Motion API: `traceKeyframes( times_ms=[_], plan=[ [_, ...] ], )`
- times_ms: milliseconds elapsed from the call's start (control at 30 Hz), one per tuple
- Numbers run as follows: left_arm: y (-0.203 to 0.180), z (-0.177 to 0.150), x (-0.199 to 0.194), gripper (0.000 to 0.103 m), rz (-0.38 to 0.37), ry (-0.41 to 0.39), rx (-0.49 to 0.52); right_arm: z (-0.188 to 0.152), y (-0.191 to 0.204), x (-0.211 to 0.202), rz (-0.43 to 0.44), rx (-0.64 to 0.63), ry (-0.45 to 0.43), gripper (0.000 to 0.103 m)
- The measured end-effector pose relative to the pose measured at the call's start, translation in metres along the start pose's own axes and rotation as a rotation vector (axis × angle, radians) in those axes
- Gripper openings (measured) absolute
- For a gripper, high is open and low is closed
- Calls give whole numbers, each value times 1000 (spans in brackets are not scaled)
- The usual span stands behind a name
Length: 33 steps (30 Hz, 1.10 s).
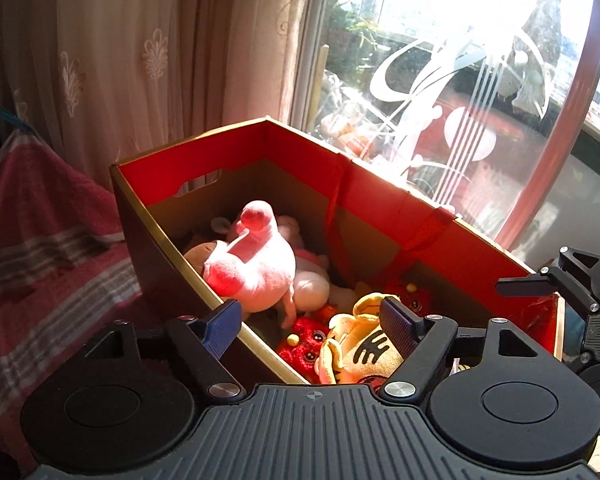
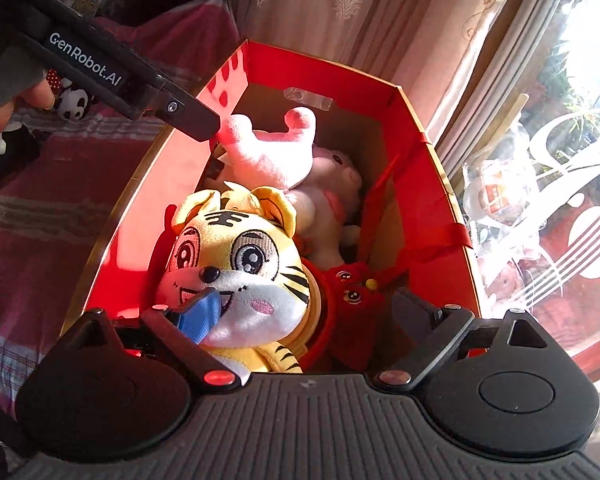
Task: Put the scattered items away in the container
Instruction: 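Open the left gripper to drop the tiger plush into the box, then move the left tool back over the cloth to the Mickey plush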
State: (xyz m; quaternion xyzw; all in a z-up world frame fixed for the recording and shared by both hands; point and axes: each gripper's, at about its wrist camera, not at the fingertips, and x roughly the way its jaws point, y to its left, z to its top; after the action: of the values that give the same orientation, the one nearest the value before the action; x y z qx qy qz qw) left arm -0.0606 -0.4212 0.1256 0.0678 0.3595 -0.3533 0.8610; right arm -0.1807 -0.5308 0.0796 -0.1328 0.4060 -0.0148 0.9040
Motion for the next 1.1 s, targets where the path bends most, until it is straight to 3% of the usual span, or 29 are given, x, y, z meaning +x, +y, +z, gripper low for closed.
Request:
traceKeyframes(
  times_ms=[267, 600, 933, 1100],
  plan=[
    [19, -10, -22, 87, -71, -15, 4, 18, 22, -20, -85, 47, -21, 94],
    [77, -31, -58, 87, -29, -19, -54, 54, 70, -31, -81, 42, -90, 94],
    [152, -78, -114, 88, 82, -28, -166, 99, 159, -24, 83, -65, -145, 94],
    [200, -116, -151, 88, 196, -25, -248, 115, 206, -7, 188, -108, -145, 94]
  ],
)
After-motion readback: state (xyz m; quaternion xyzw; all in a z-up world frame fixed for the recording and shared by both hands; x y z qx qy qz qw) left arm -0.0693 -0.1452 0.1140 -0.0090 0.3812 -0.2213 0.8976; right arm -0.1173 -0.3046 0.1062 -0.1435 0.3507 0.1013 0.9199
